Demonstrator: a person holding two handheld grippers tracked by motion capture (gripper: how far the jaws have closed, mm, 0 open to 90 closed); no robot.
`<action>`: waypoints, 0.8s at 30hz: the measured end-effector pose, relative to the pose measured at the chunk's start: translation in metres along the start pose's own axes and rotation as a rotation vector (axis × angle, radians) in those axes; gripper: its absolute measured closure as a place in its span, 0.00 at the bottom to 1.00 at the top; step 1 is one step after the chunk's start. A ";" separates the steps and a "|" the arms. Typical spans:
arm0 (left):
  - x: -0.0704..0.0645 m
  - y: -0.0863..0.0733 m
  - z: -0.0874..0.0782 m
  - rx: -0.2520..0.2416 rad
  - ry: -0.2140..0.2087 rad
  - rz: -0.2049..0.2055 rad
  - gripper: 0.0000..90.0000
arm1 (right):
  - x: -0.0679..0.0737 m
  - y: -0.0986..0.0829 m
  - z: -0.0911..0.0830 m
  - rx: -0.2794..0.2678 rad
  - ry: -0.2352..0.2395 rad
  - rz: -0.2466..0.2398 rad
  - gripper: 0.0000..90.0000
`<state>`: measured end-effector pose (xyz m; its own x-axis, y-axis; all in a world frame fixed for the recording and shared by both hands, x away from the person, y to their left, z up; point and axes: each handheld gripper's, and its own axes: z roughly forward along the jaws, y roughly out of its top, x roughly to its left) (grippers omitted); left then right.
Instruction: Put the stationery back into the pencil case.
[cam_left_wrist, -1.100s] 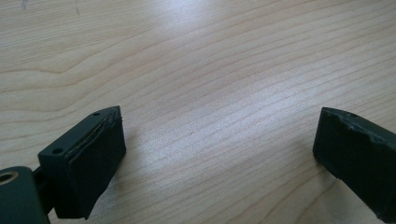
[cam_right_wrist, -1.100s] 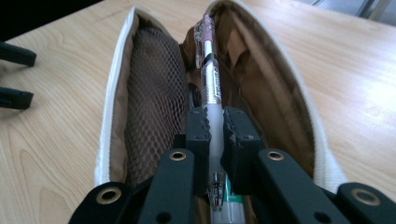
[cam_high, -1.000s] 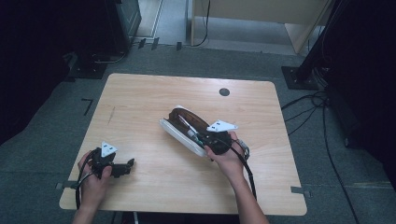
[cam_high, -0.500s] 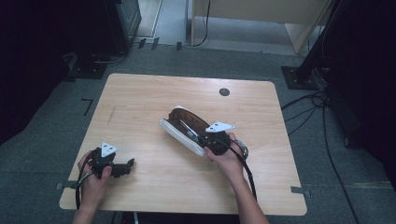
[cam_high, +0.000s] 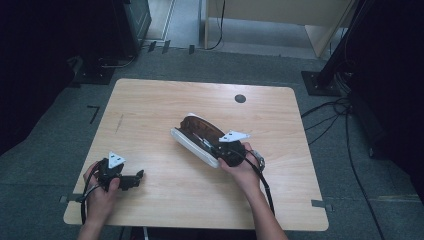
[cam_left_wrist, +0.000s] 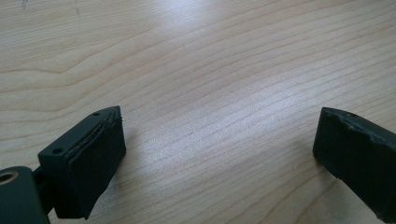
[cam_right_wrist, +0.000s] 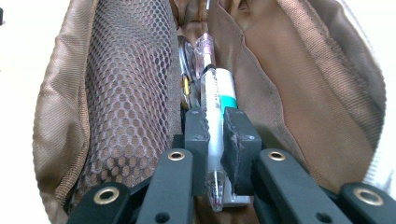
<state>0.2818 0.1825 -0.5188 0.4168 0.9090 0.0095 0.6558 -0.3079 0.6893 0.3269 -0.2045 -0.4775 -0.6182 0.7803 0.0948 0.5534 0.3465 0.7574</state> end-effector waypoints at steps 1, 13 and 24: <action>0.000 0.000 0.000 0.000 0.000 0.000 0.03 | 0.000 0.000 0.000 -0.002 0.000 -0.001 0.89; 0.000 0.000 0.000 -0.001 0.000 0.000 0.03 | 0.000 0.003 -0.008 -0.045 0.017 0.000 0.87; 0.000 0.000 0.000 -0.001 0.000 0.000 0.03 | 0.002 0.010 -0.027 -0.137 -0.003 -0.003 0.92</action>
<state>0.2818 0.1825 -0.5189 0.4168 0.9089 0.0096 0.6554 -0.3078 0.6897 0.3163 -0.2140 -0.4522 -0.6181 0.7809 0.0906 0.4699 0.2747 0.8389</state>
